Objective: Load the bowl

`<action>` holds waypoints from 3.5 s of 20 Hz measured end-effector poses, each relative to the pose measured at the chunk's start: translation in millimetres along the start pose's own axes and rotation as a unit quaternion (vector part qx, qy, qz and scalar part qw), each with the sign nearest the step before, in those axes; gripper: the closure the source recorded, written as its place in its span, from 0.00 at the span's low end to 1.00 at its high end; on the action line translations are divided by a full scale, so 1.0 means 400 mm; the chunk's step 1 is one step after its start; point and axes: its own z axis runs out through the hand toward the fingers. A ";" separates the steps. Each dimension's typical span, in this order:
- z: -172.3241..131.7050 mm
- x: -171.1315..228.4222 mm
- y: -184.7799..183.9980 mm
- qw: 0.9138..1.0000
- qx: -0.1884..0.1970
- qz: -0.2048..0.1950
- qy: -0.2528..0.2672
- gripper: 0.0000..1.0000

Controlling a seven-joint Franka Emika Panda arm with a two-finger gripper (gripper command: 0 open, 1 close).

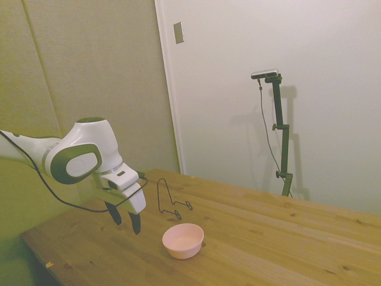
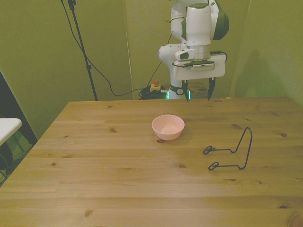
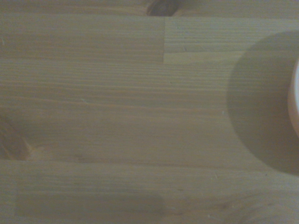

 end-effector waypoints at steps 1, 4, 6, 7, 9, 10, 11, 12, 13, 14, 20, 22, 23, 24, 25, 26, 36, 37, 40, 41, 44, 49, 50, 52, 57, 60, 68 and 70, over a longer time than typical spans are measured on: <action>0.001 0.000 0.000 1.000 -0.001 0.000 -0.001 0.00; -0.008 0.011 -0.002 1.000 -0.003 -0.004 0.011 0.00; -0.027 0.047 -0.004 0.999 -0.005 0.003 0.032 0.00; -0.033 0.068 -0.003 0.999 -0.006 0.008 0.037 0.00; -0.038 0.115 -0.004 0.999 -0.006 0.020 0.047 0.00; -0.035 0.138 -0.006 0.999 -0.005 0.025 0.048 0.00; -0.028 0.158 -0.009 0.998 -0.005 0.031 0.048 0.00; -0.017 0.178 -0.013 0.998 -0.006 0.036 0.048 0.00; -0.005 0.196 -0.016 0.998 -0.009 0.041 0.048 0.00; 0.010 0.212 -0.019 0.998 -0.012 0.048 0.049 0.00; 0.128 0.278 -0.046 0.996 -0.030 0.073 0.041 0.00; 0.165 0.290 -0.053 0.996 -0.038 0.077 0.036 1.00; 0.180 0.295 -0.055 0.996 -0.041 0.079 0.033 1.00; 0.191 0.299 -0.056 0.995 -0.044 0.080 0.030 1.00; 0.199 0.302 -0.056 0.995 -0.045 0.080 0.028 1.00; 0.203 0.304 -0.056 0.995 -0.046 0.081 0.027 1.00; 0.205 0.322 -0.041 0.995 -0.047 0.089 0.027 1.00; 0.204 0.323 -0.042 0.995 -0.047 0.089 0.027 1.00; 0.206 0.326 -0.043 0.994 -0.046 0.091 0.025 1.00; 0.211 0.328 -0.042 0.994 -0.047 0.092 0.024 1.00; 0.223 0.332 -0.042 0.994 -0.048 0.093 0.020 1.00; 0.222 0.336 -0.045 0.994 -0.046 0.093 0.019 1.00; 0.218 0.339 -0.047 0.995 -0.044 0.093 0.020 1.00; 0.205 0.347 -0.051 0.995 -0.038 0.092 0.022 1.00; 0.159 0.361 -0.043 0.996 -0.003 0.085 0.002 1.00; 0.085 0.383 -0.017 0.996 0.032 0.078 -0.019 1.00; -0.133 0.426 -0.096 0.989 0.136 0.052 -0.039 1.00; -0.143 0.437 -0.158 0.986 0.157 0.032 -0.051 1.00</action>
